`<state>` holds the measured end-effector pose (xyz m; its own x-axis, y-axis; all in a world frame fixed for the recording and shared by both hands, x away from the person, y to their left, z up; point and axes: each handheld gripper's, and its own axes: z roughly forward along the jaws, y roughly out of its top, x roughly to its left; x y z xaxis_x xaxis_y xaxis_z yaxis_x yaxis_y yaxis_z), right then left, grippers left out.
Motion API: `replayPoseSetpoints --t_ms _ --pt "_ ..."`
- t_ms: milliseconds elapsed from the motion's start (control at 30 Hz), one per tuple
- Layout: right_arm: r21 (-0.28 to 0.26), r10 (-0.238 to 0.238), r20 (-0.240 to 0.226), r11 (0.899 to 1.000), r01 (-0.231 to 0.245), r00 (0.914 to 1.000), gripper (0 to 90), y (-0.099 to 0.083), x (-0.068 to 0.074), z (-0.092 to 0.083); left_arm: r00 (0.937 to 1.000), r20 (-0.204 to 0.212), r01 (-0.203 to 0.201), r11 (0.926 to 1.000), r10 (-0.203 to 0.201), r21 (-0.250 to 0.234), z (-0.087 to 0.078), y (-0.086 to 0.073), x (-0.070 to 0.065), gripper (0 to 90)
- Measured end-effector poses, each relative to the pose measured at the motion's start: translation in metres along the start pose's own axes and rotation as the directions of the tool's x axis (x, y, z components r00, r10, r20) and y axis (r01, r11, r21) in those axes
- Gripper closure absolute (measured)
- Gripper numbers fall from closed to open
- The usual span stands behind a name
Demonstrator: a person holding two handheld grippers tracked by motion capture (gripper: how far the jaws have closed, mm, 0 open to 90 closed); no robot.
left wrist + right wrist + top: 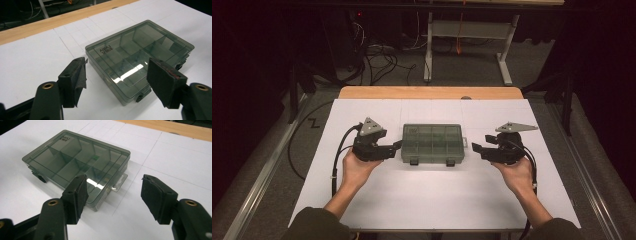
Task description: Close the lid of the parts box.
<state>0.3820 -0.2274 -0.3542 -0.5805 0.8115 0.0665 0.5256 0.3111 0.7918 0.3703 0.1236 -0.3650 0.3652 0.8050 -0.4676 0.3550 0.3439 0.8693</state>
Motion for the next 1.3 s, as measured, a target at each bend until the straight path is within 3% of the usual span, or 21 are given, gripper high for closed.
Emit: replayPoseSetpoints --t_ms 633,1300 --pt "-0.085 0.009 0.013 0.996 -0.008 0.9999 35.6 -0.015 -0.005 -0.021 1.0 0.005 0.006 0.9962 -0.005 -0.087 -0.025 0.005 0.007 27.7" --pt "-0.152 0.018 0.028 0.988 -0.014 0.9994 35.0 -0.032 -0.011 -0.042 0.9998 0.008 0.018 0.9899 -0.017 -0.141 -0.046 0.006 0.014 25.7"
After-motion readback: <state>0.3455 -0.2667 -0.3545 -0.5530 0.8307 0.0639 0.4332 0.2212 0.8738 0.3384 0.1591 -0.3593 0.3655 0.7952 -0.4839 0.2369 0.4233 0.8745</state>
